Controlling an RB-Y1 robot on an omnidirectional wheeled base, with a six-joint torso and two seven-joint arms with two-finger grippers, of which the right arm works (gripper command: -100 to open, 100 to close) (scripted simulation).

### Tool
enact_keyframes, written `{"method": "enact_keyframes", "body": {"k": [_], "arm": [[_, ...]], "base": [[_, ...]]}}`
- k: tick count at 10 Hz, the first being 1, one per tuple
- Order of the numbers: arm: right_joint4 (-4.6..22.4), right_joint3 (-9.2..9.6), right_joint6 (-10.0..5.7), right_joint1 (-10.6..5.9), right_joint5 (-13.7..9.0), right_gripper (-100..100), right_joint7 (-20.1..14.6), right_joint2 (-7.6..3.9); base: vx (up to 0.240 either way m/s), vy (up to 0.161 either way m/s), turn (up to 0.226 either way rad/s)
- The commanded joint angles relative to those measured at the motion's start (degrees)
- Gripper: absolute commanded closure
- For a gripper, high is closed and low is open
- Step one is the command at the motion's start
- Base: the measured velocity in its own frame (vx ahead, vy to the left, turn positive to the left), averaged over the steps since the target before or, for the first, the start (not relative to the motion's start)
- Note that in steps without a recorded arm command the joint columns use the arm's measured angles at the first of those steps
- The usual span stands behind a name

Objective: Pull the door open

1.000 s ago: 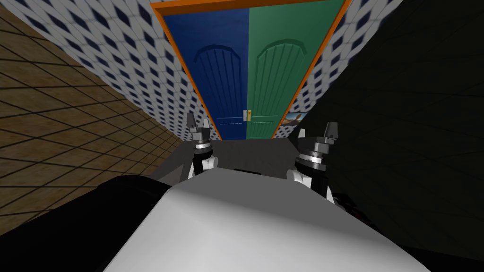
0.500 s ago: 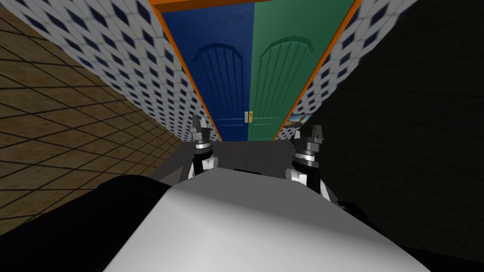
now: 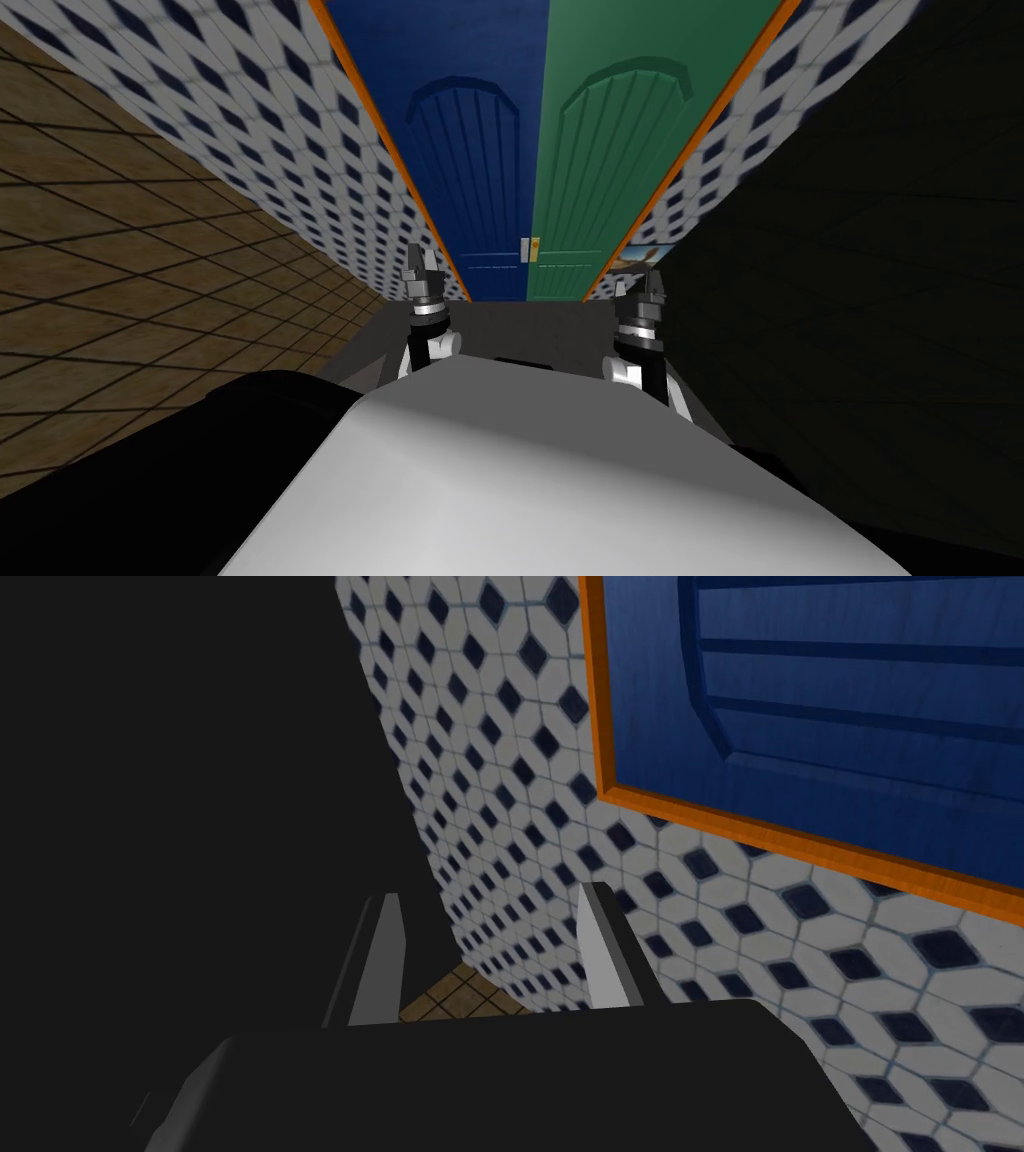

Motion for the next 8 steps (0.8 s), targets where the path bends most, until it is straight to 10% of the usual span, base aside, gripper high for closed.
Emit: {"method": "enact_keyframes", "body": {"k": [1,8], "arm": [[2.31,-0.05,0.06,-0.84,0.88,-100,-0.66,-0.29],[12.03,-0.63,1.0,-4.32,4.68,-100,-4.08,-1.62]], "base": [[0.113,0.028,0.038],[0.16,0.049,0.048]]}}
